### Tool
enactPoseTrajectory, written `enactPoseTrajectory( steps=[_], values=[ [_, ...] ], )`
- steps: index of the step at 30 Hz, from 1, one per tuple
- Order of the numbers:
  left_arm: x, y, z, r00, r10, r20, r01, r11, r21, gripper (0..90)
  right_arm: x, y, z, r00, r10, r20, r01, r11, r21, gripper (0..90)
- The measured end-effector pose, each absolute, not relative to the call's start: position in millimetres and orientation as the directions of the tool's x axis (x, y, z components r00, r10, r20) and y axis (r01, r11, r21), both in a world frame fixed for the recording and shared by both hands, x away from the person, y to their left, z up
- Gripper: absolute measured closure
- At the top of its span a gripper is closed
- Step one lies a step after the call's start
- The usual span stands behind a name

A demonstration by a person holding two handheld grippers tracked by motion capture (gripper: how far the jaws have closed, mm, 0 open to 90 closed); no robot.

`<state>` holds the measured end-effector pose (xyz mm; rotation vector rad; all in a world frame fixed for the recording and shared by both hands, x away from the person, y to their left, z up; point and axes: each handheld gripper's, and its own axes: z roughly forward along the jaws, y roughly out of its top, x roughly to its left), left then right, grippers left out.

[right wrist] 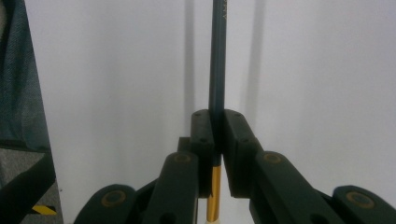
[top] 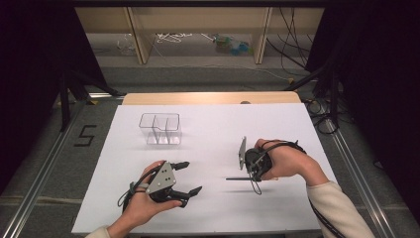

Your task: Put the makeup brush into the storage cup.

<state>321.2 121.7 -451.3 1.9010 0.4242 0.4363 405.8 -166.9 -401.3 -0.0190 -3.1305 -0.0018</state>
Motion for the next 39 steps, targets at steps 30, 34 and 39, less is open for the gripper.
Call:
enactPoseTrajectory(
  steps=[30, 34, 39],
  values=[
    [336, 80, -464, 0.918, 0.384, 0.098, 0.069, -0.4, 0.914, 18.1, 401, -144, -393, -1.0, -0.028, 0.003, -0.028, 0.999, 0.02, 83.6],
    [338, 74, -466, 0.921, 0.377, 0.098, 0.069, -0.407, 0.911, 18.5, 399, -141, -394, -1.0, -0.021, 0.007, -0.02, 0.999, 0.026, 83.6],
    [339, 70, -468, 0.927, 0.36, 0.104, 0.063, -0.423, 0.904, 19.5, 398, -139, -392, -1.0, -0.031, 0.003, -0.031, 0.999, 0.023, 83.6]
  ],
)
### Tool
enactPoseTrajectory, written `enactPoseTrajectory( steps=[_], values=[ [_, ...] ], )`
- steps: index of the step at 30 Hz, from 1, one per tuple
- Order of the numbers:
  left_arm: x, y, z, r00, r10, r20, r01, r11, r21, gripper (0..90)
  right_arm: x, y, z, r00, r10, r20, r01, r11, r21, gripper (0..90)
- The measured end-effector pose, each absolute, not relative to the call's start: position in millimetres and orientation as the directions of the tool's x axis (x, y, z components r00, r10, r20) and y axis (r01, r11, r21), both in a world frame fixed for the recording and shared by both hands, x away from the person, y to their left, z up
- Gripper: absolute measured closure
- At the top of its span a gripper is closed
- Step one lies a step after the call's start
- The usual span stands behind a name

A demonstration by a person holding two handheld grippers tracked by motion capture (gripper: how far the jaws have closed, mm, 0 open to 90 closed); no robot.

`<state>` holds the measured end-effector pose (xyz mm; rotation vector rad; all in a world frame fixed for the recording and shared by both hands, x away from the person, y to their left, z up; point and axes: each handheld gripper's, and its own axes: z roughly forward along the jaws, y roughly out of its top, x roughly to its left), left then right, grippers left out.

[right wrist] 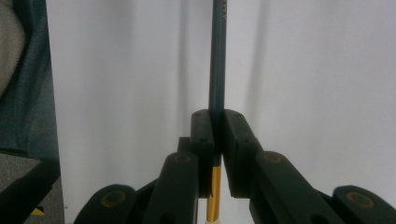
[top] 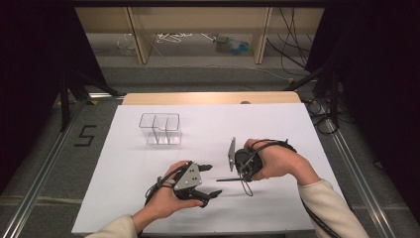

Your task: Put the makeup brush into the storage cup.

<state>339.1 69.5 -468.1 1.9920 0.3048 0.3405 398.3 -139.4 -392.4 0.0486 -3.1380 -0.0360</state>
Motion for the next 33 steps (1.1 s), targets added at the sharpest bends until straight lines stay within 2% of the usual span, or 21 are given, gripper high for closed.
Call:
enactPoseTrajectory(
  steps=[1, 5, 6, 9, 11, 18, 20, 24, 28, 33],
  values=[
    [339, 69, -468, 0.928, 0.358, 0.104, 0.062, -0.423, 0.904, 19.9, 400, -139, -392, -0.998, -0.056, -0.005, -0.056, 0.998, 0.017, 83.6],
    [341, 66, -469, 0.932, 0.349, 0.103, 0.06, -0.426, 0.903, 22.1, 398, -137, -392, -0.999, -0.035, -0.001, -0.035, 0.999, 0.03, 83.6],
    [341, 65, -469, 0.933, 0.346, 0.103, 0.058, -0.424, 0.904, 22.8, 400, -137, -392, -0.998, -0.063, -0.006, -0.063, 0.998, 0.02, 83.6],
    [341, 62, -470, 0.935, 0.339, 0.102, 0.056, -0.426, 0.903, 23.9, 397, -136, -392, -0.999, -0.032, 0.008, -0.032, 0.999, 0.033, 83.6],
    [341, 60, -471, 0.938, 0.332, 0.103, 0.053, -0.429, 0.902, 25.1, 399, -135, -392, -0.998, -0.063, -0.001, -0.063, 0.998, 0.021, 83.6],
    [342, 55, -471, 0.942, 0.314, 0.116, 0.036, -0.438, 0.898, 28.3, 396, -133, -393, -0.999, -0.036, 0.008, -0.036, 0.999, 0.027, 83.5],
    [343, 54, -472, 0.943, 0.312, 0.116, 0.034, -0.44, 0.898, 29.3, 398, -133, -393, -0.998, -0.07, 0.003, -0.07, 0.997, 0.019, 83.6],
    [344, 52, -472, 0.946, 0.301, 0.121, 0.027, -0.444, 0.895, 31.5, 395, -131, -393, -0.999, -0.041, 0.02, -0.041, 0.999, 0.025, 83.5],
    [344, 48, -473, 0.948, 0.294, 0.119, 0.025, -0.443, 0.896, 36.0, 397, -131, -394, -0.997, -0.077, -0.001, -0.077, 0.997, 0.014, 83.6],
    [346, 46, -474, 0.952, 0.277, 0.13, 0.011, -0.454, 0.891, 41.8, 395, -130, -394, -0.998, -0.053, 0.016, -0.052, 0.998, 0.022, 83.5]
  ],
)
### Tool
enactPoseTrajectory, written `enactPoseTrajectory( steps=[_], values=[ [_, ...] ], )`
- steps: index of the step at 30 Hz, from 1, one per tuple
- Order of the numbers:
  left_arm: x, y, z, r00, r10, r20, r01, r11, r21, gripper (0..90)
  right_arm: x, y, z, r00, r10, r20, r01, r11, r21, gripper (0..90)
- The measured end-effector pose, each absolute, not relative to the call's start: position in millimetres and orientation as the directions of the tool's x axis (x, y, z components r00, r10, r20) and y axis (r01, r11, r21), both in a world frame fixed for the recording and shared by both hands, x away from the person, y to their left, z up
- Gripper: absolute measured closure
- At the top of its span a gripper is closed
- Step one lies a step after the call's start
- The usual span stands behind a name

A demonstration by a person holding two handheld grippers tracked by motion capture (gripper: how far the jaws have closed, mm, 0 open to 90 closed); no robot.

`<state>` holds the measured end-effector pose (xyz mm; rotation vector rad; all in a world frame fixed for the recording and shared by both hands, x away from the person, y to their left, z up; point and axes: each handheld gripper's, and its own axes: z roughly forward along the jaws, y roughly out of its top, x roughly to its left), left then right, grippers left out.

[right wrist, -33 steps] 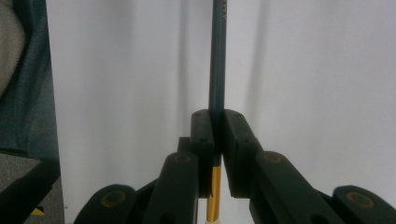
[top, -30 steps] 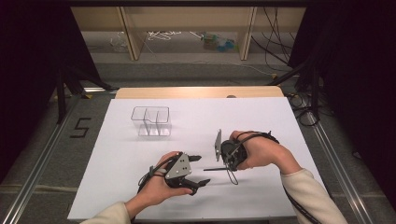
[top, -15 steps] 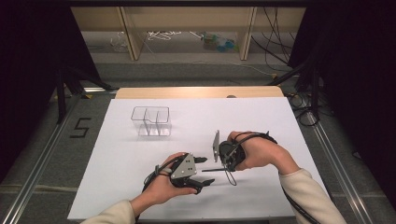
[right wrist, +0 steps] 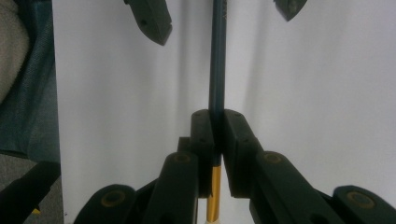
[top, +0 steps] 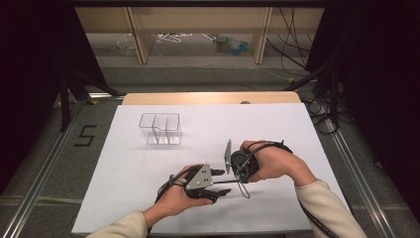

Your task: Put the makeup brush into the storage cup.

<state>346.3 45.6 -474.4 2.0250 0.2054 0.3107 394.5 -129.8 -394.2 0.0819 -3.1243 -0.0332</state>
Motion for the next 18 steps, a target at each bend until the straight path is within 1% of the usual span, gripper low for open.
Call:
enactPoseTrajectory(
  steps=[3, 7, 8, 11, 12, 13, 17, 18],
  values=[
    [347.1, 44.0, -474.7, 0.953, 0.274, 0.128, 0.01, -0.454, 0.891, 43.5, 394.6, -129.7, -394.6, -0.998, -0.065, 0.008, -0.065, 0.998, 0.023, 83.5],
    [347.9, 41.7, -475.5, 0.956, 0.272, 0.107, 0.027, -0.448, 0.894, 49.4, 397.3, -129.8, -395.3, -0.994, -0.106, 0.001, -0.106, 0.994, 0.025, 83.5],
    [347.9, 41.2, -475.3, 0.957, 0.27, 0.102, 0.032, -0.448, 0.894, 50.7, 395.5, -129.3, -394.6, -0.996, -0.084, 0.006, -0.084, 0.996, 0.017, 83.5],
    [348.1, 39.5, -474.8, 0.959, 0.265, 0.099, 0.032, -0.448, 0.893, 54.0, 393.1, -128.3, -395.2, -0.998, -0.063, 0.009, -0.063, 0.998, 0.023, 83.5],
    [348.5, 39.2, -474.6, 0.96, 0.261, 0.104, 0.027, -0.453, 0.891, 55.0, 392.3, -127.9, -395.1, -0.998, -0.062, 0.004, -0.062, 0.998, 0.022, 83.5],
    [348.8, 39.0, -474.5, 0.96, 0.257, 0.108, 0.024, -0.46, 0.887, 56.1, 394.3, -128.0, -394.6, -0.996, -0.093, -0.002, -0.093, 0.996, 0.014, 83.5],
    [349.8, 38.3, -474.7, 0.962, 0.247, 0.115, 0.017, -0.477, 0.879, 61.8, 392.1, -127.0, -394.9, -0.997, -0.072, 0.015, -0.072, 0.997, 0.018, 83.5],
    [349.2, 37.4, -475.1, 0.963, 0.247, 0.104, 0.024, -0.468, 0.883, 61.8, 392.1, -127.0, -395.2, -0.997, -0.081, 0.004, -0.081, 0.997, 0.018, 83.5]
  ],
)
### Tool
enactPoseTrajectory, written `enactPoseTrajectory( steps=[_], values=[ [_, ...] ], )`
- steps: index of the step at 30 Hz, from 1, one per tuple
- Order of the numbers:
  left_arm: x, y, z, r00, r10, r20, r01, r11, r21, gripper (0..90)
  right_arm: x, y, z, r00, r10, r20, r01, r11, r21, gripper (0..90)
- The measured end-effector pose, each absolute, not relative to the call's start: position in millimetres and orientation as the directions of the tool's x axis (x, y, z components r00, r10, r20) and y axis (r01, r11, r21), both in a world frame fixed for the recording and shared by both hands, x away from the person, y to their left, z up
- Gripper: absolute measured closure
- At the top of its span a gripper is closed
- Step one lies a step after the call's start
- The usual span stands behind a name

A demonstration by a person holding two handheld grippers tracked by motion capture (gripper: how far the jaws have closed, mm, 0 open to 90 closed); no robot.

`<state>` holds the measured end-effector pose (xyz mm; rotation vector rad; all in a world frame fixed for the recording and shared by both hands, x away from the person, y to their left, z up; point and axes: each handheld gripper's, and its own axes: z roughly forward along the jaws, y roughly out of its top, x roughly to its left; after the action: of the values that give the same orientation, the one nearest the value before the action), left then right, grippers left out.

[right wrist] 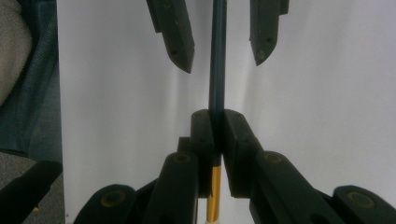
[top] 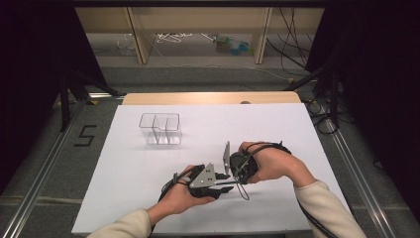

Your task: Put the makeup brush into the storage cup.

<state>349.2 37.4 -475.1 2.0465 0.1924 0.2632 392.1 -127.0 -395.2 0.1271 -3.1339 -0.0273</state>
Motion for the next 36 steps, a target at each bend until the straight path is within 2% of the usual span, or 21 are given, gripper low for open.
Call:
enactPoseTrajectory(
  steps=[5, 7, 8, 13, 16, 20, 29, 30, 32, 34, 36],
  values=[
    [349.4, 36.1, -474.4, 0.966, 0.236, 0.104, 0.023, -0.478, 0.878, 67.2, 389.8, -126.1, -394.9, -0.998, -0.062, 0.012, -0.062, 0.998, 0.022, 83.5],
    [349.4, 35.6, -474.7, 0.968, 0.23, 0.103, 0.021, -0.483, 0.875, 69.4, 390.3, -125.8, -394.6, -0.997, -0.069, 0.017, -0.069, 0.997, 0.022, 83.5],
    [349.3, 35.4, -474.7, 0.969, 0.226, 0.1, 0.023, -0.485, 0.874, 70.1, 393.1, -126.2, -395.0, -0.993, -0.116, 0.005, -0.115, 0.993, 0.016, 83.5],
    [349.3, 34.6, -474.6, 0.972, 0.218, 0.092, 0.027, -0.49, 0.872, 73.9, 392.4, -125.6, -395.1, -0.992, -0.123, 0.001, -0.123, 0.992, 0.017, 83.5],
    [350.1, 34.6, -473.8, 0.965, 0.232, 0.125, 0.007, -0.494, 0.869, 76.4, 390.4, -124.9, -394.0, -0.995, -0.101, 0.009, -0.101, 0.995, 0.01, 83.5],
    [350.4, 34.4, -473.6, 0.966, 0.228, 0.125, 0.006, -0.5, 0.866, 79.7, 389.0, -124.4, -394.2, -0.996, -0.091, 0.016, -0.091, 0.996, 0.009, 83.5],
    [349.8, 34.0, -473.0, 0.968, 0.212, 0.13, -0.003, -0.512, 0.859, 83.1, 390.8, -124.6, -396.3, -0.99, -0.141, 0.002, -0.141, 0.99, 0.021, 82.7],
    [349.9, 34.5, -472.7, 0.968, 0.213, 0.128, -0.001, -0.511, 0.86, 83.2, 389.6, -124.4, -395.0, -0.993, -0.119, 0.007, -0.119, 0.993, 0.018, 82.5],
    [350.1, 35.3, -471.9, 0.968, 0.216, 0.13, -0.003, -0.508, 0.861, 83.2, 388.3, -124.6, -394.0, -0.996, -0.09, 0.015, -0.089, 0.996, 0.03, 79.9],
    [350.0, 35.6, -471.2, 0.967, 0.216, 0.134, -0.006, -0.507, 0.862, 83.3, 390.2, -126.4, -392.2, -0.994, -0.104, -0.011, -0.105, 0.994, 0.037, 72.7],
    [349.4, 35.8, -471.3, 0.971, 0.207, 0.118, 0.003, -0.508, 0.861, 83.3, 388.8, -129.1, -391.2, -0.998, -0.054, 0.007, -0.054, 0.996, 0.068, 65.9]
  ],
)
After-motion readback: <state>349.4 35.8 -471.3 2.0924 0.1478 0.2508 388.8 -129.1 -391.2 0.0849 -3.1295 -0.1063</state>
